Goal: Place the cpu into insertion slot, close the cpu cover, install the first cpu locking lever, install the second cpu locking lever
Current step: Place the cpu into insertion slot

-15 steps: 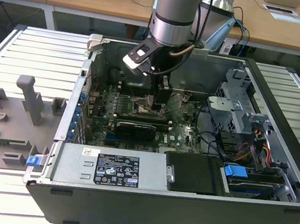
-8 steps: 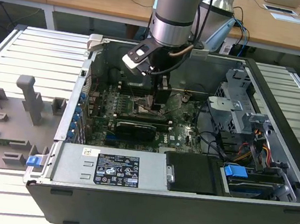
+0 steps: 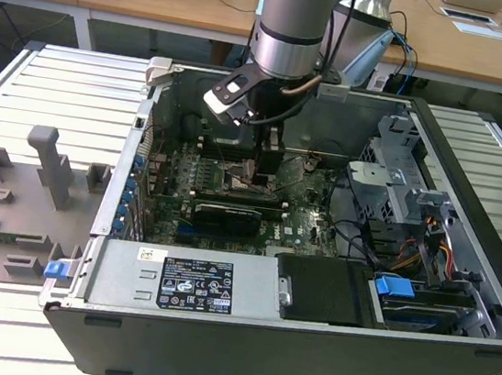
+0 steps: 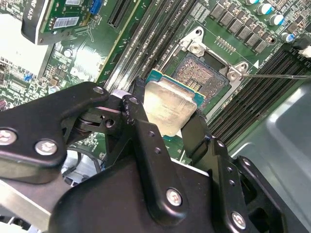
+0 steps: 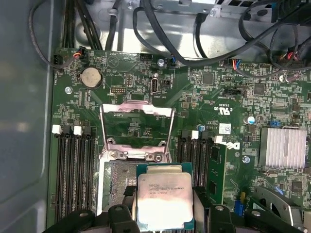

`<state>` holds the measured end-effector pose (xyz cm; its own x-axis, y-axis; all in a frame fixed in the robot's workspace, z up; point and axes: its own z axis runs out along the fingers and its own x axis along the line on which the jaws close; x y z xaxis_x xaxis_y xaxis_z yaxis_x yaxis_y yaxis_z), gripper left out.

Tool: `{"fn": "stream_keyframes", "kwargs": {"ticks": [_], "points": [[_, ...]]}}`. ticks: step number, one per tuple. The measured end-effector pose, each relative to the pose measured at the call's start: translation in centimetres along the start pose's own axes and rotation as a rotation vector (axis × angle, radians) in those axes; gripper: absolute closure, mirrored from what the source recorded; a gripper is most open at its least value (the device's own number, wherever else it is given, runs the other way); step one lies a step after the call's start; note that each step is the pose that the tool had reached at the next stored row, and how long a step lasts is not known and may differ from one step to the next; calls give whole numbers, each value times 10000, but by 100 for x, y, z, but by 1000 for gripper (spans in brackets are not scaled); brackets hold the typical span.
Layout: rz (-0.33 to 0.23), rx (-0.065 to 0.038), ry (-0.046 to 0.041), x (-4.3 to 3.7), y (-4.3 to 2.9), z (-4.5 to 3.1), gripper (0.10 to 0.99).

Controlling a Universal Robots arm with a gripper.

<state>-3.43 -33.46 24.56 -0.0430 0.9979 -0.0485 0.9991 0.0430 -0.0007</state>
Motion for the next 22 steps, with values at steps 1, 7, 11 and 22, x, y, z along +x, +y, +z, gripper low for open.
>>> {"fn": "stream_keyframes", "kwargs": {"ticks": [1, 7, 11, 22], "points": [[77, 4, 0, 0, 0, 2, 541], [448, 22, -1, 0, 0, 10, 541], [632, 32, -12, 1, 0, 13, 541], [740, 37, -23, 35, 2, 16, 541]]}}
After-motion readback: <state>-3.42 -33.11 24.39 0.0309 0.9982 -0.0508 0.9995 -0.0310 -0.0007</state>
